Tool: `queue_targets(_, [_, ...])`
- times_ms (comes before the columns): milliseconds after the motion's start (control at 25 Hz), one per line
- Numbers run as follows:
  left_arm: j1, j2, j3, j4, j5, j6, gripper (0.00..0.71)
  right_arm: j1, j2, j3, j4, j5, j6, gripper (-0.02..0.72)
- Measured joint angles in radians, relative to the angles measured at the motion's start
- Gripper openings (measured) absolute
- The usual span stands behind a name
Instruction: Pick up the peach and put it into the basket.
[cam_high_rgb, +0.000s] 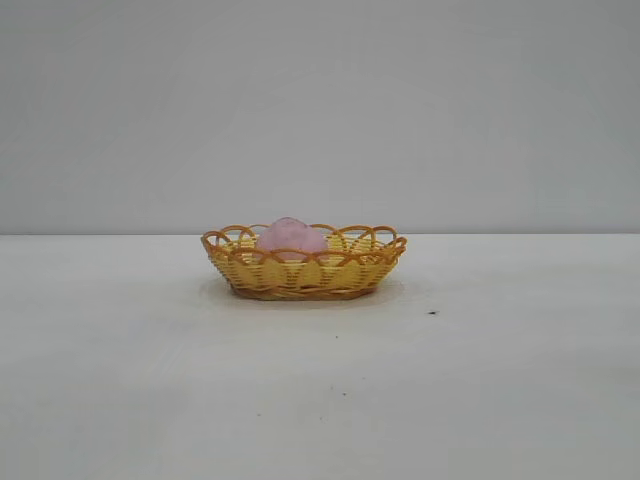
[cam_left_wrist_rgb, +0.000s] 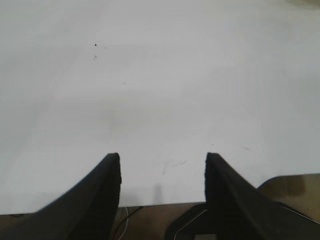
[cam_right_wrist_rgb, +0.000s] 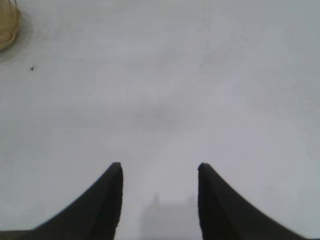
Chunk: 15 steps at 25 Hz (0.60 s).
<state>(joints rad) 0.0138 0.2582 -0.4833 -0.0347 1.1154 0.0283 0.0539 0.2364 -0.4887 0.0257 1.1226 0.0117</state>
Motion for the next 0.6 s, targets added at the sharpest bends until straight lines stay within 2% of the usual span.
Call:
queue_targets(320, [0.000,0.000,0.000,0.000,0.000,0.000,0.382,0.000,-0.231,0.000,0.000,0.010,-0.017,0.295])
queue_targets(600, [0.000,-0.002,0.002,0.000,0.000,0.000,0.382,0.000,-0.253,0.000,0.002,0.017,-0.024,0.295])
